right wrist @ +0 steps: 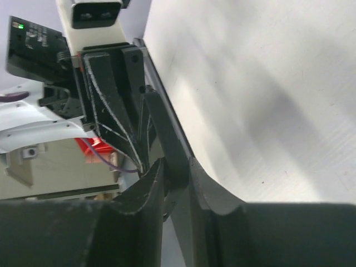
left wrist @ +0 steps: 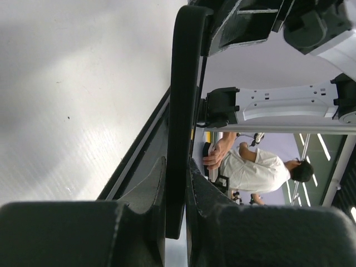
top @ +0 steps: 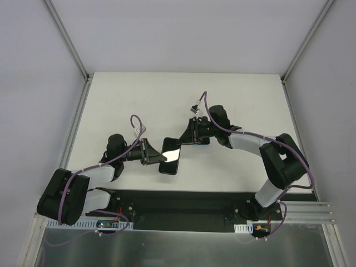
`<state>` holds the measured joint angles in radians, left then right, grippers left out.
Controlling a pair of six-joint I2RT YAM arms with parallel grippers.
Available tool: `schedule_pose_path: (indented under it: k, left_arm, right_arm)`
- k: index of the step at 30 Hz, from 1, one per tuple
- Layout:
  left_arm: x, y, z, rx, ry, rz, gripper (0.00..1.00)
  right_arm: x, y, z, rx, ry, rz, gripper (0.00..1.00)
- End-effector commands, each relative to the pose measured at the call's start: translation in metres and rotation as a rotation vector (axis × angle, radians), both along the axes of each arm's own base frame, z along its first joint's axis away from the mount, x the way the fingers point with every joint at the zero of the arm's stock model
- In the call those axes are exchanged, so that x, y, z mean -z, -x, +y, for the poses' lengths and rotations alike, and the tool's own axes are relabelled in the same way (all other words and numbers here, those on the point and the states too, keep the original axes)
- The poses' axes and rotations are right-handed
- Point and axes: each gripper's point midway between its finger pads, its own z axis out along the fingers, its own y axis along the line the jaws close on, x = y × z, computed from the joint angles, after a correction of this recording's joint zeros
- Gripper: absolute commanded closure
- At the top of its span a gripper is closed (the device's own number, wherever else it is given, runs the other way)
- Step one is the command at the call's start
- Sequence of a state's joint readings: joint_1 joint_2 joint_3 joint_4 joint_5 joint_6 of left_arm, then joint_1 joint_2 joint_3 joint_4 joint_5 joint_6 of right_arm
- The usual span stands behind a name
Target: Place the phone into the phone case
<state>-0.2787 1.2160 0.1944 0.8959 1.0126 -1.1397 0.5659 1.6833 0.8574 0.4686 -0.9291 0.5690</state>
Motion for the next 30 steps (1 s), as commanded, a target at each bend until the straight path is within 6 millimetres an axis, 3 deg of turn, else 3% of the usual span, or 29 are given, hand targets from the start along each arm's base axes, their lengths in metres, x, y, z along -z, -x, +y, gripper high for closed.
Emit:
schedule_pose_path:
  k: [1,8,11,15,18,21,22,25,27,30]
  left_arm:
    - [-0.003,-0.007,-0.006,-0.004,-0.057,-0.035,1.00]
    - [-0.012,-0.005,-0.008,0.016,-0.049,-0.083,1.00]
    - [-0.016,-0.003,-0.009,0.030,-0.041,-0.110,1.00]
    - [-0.022,0.000,-0.009,0.041,-0.027,-0.129,0.66]
    - [-0.026,0.000,-0.011,0.045,-0.014,-0.153,0.58]
    - [-0.032,0.001,-0.013,0.050,0.018,-0.165,0.75]
    - [-0.033,0.001,-0.013,0.051,0.027,-0.163,0.86]
    - [-0.038,0.004,-0.014,0.057,0.066,-0.179,0.97]
    - [-0.039,0.006,-0.014,0.061,0.078,-0.169,1.00]
    - [-0.040,0.006,-0.014,0.059,0.084,-0.171,1.00]
  right_arm:
    - [-0.037,0.022,0.009,-0.081,0.045,-0.208,0.76]
    - [-0.047,0.025,0.010,-0.079,0.029,-0.203,0.98]
    - [-0.051,0.026,0.010,-0.078,0.017,-0.208,0.98]
    - [-0.061,0.037,0.014,-0.130,-0.066,-0.173,0.98]
    - [-0.070,0.041,0.017,-0.149,-0.129,-0.148,0.99]
    - [-0.070,0.041,0.020,-0.153,-0.175,-0.114,0.98]
    - [-0.073,0.042,0.021,-0.156,-0.200,-0.126,0.98]
    - [-0.077,0.043,0.022,-0.161,-0.241,-0.104,0.81]
    - [-0.077,0.042,0.023,-0.157,-0.250,-0.076,0.63]
    - [-0.081,0.039,0.025,-0.156,-0.283,-0.070,0.54]
